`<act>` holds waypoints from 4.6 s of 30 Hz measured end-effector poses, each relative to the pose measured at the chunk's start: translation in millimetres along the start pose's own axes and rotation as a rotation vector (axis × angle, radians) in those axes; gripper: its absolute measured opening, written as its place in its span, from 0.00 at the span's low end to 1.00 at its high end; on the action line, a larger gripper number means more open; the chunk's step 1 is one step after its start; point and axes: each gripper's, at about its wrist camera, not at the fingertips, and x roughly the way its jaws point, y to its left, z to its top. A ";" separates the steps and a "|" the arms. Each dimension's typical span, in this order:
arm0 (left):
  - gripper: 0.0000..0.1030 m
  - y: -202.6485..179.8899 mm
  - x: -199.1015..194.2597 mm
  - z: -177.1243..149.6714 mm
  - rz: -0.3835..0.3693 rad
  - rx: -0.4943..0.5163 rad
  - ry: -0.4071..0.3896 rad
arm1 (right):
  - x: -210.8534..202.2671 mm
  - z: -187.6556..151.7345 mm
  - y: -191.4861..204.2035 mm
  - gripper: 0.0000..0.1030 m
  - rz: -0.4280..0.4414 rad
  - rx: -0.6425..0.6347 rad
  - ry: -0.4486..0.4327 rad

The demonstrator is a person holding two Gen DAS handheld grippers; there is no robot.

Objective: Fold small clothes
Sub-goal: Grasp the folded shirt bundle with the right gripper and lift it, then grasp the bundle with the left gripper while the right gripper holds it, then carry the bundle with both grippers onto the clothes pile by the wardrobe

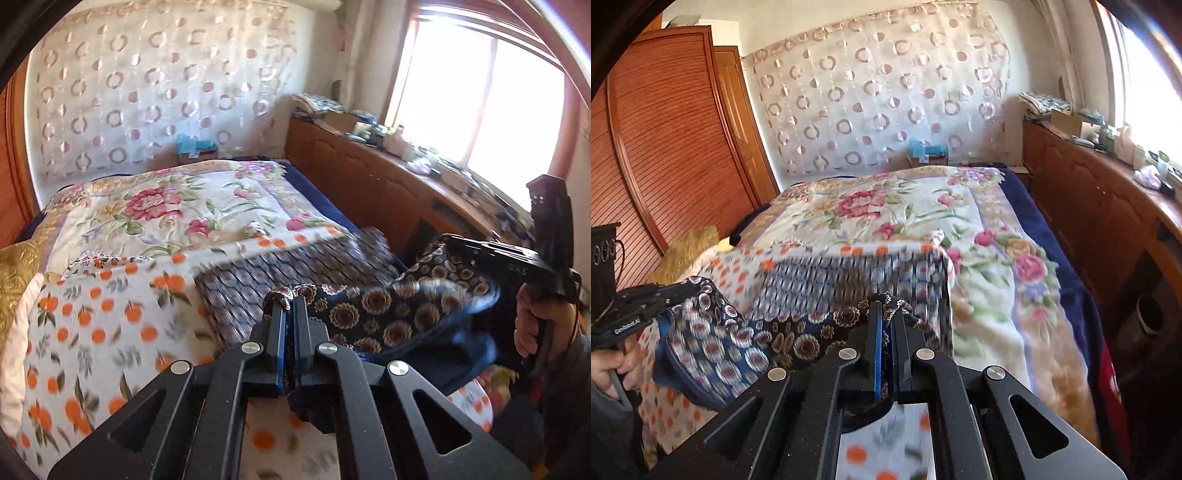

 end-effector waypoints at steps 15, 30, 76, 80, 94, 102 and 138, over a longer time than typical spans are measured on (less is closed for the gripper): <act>0.53 62.1 86.1 30.6 0.120 -0.020 0.031 | 138.1 51.9 -11.4 0.06 -0.046 0.039 0.062; 0.71 55.5 93.7 -1.6 0.053 0.008 0.137 | 90.6 32.7 10.1 0.69 -0.189 -0.068 -0.056; 0.58 42.7 124.8 -21.0 0.037 -0.077 0.210 | 129.4 8.8 -23.9 0.69 -0.029 0.052 0.234; 0.58 41.0 130.0 -16.4 0.013 -0.106 0.211 | 132.6 14.3 -27.6 0.69 0.002 0.060 0.271; 0.06 31.8 104.5 -4.1 -0.126 -0.121 0.160 | 112.3 20.5 -8.5 0.07 -0.017 -0.076 0.220; 0.06 35.4 38.1 13.3 -0.108 -0.068 0.027 | 84.3 51.6 19.2 0.07 -0.005 -0.132 0.109; 0.18 281.1 -134.2 -133.8 0.602 -0.419 -0.204 | 363.4 177.9 443.7 0.37 0.209 -0.608 0.024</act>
